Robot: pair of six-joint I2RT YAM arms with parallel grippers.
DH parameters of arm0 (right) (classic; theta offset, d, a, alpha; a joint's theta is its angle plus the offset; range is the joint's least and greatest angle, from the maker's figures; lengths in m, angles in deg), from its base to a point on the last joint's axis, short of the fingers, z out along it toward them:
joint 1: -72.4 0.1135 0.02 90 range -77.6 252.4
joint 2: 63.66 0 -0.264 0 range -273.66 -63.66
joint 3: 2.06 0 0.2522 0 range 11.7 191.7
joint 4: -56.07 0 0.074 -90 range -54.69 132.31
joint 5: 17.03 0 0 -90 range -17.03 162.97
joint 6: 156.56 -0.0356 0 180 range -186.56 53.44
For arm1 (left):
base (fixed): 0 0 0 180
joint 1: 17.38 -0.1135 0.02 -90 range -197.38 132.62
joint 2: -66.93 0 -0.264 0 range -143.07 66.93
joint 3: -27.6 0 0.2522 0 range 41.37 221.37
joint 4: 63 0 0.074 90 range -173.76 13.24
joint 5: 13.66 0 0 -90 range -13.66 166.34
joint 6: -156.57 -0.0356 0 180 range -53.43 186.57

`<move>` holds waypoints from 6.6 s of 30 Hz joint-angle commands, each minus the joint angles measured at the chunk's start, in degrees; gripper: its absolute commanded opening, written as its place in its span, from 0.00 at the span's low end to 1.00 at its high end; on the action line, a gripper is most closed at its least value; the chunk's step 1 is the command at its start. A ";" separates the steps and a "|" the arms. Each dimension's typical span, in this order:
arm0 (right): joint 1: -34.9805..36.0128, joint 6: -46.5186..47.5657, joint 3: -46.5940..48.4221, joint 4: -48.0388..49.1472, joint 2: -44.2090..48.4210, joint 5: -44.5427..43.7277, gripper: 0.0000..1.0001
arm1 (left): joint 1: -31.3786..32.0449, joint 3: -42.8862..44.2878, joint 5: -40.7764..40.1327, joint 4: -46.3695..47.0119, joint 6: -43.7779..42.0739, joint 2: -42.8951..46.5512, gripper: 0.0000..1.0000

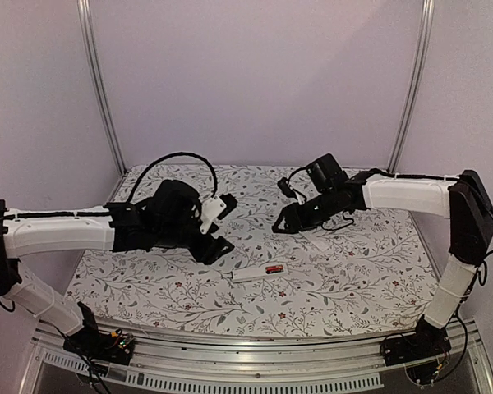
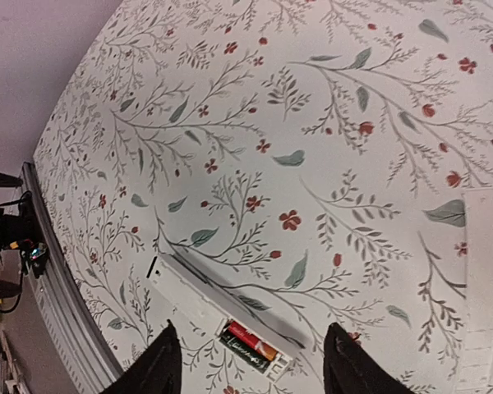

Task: Load the batteries into the remote control
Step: Move the right arm with the battery cover to the center of the board, then pick up the battery cover at the center of the board, then pass from the right arm to the left, then pass from the left arm to the right

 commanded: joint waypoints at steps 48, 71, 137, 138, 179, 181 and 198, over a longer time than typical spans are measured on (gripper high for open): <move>-3.05 12.52 4.52 -15.67 -15.45 -27.24 0.28 | -2.87 -13.75 -4.01 1.08 6.79 22.83 1.00; -2.66 10.57 9.44 -16.86 -11.07 -28.09 0.20 | -3.09 -13.18 -3.12 1.22 6.03 21.37 1.00; 7.92 -0.55 14.42 -2.44 6.57 -35.21 0.00 | -2.48 -2.11 10.06 35.58 23.59 -3.50 0.98; 8.88 -1.02 14.41 -1.48 7.23 -35.77 0.00 | -2.20 -0.80 10.64 36.11 23.88 -5.26 0.99; 14.09 1.12 11.38 8.26 14.75 -27.87 0.06 | -1.16 7.39 14.17 41.72 25.68 -14.95 0.00; 13.87 4.55 9.97 9.56 17.08 -25.12 0.24 | -1.16 6.18 14.97 41.92 23.89 -12.83 0.00; 11.18 23.56 3.13 13.91 28.44 9.45 0.61 | 3.59 2.25 31.53 39.31 5.59 1.44 0.00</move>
